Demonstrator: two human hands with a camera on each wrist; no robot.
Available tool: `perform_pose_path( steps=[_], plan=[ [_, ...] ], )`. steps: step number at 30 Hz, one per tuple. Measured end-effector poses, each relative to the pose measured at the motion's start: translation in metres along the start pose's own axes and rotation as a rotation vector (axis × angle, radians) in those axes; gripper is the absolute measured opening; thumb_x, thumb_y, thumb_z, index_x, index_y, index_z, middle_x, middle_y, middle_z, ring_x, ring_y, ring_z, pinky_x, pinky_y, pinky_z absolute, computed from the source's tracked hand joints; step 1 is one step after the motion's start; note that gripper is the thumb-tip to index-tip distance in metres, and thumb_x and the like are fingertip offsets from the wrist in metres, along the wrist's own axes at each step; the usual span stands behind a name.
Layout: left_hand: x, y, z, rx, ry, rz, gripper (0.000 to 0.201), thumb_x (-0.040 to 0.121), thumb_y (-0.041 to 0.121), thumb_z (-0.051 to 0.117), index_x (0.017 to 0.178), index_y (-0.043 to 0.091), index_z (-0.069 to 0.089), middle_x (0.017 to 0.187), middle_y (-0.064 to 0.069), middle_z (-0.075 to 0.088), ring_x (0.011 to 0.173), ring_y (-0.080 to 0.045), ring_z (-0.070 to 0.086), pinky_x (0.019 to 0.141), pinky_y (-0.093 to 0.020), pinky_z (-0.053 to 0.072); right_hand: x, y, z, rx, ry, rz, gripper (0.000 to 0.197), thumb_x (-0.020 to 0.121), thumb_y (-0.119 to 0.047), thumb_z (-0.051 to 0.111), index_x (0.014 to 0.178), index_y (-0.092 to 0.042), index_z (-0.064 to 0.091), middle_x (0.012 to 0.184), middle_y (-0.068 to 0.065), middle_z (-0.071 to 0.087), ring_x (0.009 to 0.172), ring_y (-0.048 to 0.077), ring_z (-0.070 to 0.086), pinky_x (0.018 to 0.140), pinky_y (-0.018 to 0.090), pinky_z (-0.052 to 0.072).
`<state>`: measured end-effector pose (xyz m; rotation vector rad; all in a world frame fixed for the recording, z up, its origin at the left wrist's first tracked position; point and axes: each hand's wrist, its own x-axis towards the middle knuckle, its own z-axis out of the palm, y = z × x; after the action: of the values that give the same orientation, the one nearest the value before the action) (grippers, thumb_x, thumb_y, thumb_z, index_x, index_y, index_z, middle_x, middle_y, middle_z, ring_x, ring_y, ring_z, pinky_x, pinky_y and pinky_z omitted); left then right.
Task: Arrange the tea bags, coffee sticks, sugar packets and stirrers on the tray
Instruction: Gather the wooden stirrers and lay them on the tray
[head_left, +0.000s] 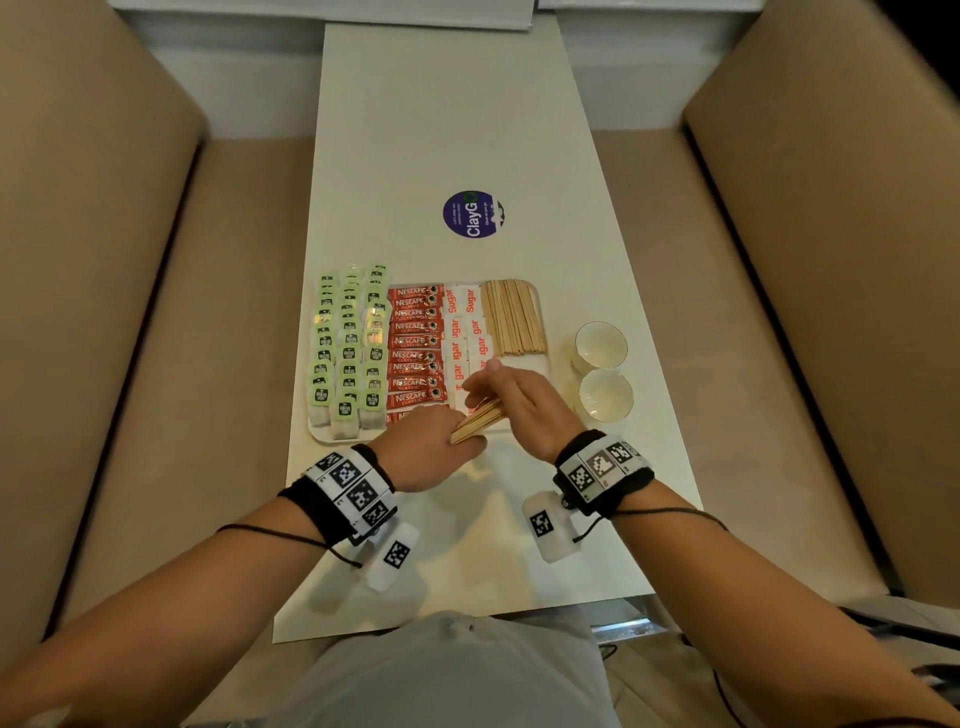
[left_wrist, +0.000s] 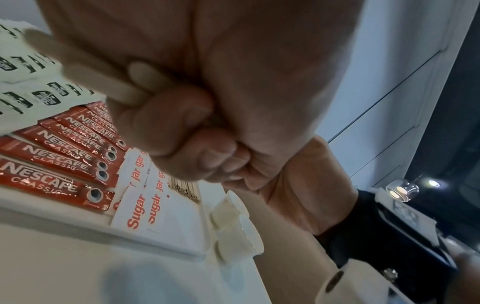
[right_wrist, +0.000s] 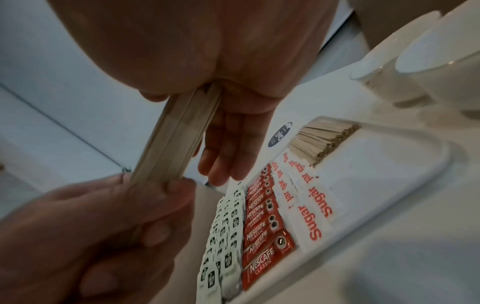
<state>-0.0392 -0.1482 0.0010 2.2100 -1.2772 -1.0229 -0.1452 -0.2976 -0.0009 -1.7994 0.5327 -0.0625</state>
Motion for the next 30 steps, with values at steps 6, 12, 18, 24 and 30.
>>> perform_pose_path(
  steps=[6,12,18,24,30],
  plan=[
    [0.004,-0.012,-0.002,0.010,-0.022,-0.030,0.045,0.075,0.061,0.052,0.103,0.031,0.070,0.092,0.006,0.071,0.083,-0.011,0.067,0.077,-0.042,0.057,-0.004,0.001,-0.008,-0.268,-0.091,0.029,0.045,0.095,-0.054,0.062,0.069,-0.018,0.073,0.055,-0.005,0.063,0.050,0.006,0.054,0.056,0.021,0.044],
    [0.002,-0.011,-0.009,-0.053,-0.061,0.019,0.049,0.080,0.050,0.072,0.123,0.026,0.065,0.104,0.008,0.070,0.087,-0.008,0.067,0.076,-0.032,0.058,-0.004,0.002,-0.010,-0.219,-0.063,0.088,0.035,0.094,-0.047,0.068,0.075,-0.019,0.078,0.052,-0.008,0.054,0.047,0.005,0.043,0.049,0.018,0.036],
    [-0.005,-0.020,-0.043,-0.423,-0.157,-0.065,0.023,0.091,0.037,0.071,0.111,0.024,0.072,0.090,-0.003,0.075,0.058,-0.011,0.061,0.052,-0.022,0.048,-0.008,0.006,-0.014,-0.125,0.067,0.120,0.029,0.094,-0.044,0.069,0.073,-0.025,0.076,0.045,-0.013,0.053,0.044,0.004,0.044,0.047,0.015,0.035],
    [-0.001,-0.012,-0.042,-0.896,0.106,-0.307,0.064,0.092,0.066,0.047,0.104,0.009,0.072,0.090,-0.011,0.075,0.054,-0.018,0.058,0.042,-0.021,0.041,-0.007,0.001,-0.004,-0.027,0.207,0.091,0.027,0.096,-0.037,0.067,0.080,-0.019,0.079,0.062,-0.021,0.068,0.063,-0.005,0.062,0.059,0.011,0.044],
    [0.016,-0.008,-0.022,-0.709,0.414,-0.335,0.056,0.094,0.060,0.054,0.074,0.010,0.070,0.066,-0.004,0.069,0.052,-0.017,0.055,0.055,-0.029,0.042,-0.008,0.007,0.023,-0.070,0.176,0.029,0.046,0.104,-0.045,0.050,0.071,-0.017,0.066,0.059,-0.008,0.056,0.057,0.007,0.049,0.059,0.029,0.040]
  ],
)
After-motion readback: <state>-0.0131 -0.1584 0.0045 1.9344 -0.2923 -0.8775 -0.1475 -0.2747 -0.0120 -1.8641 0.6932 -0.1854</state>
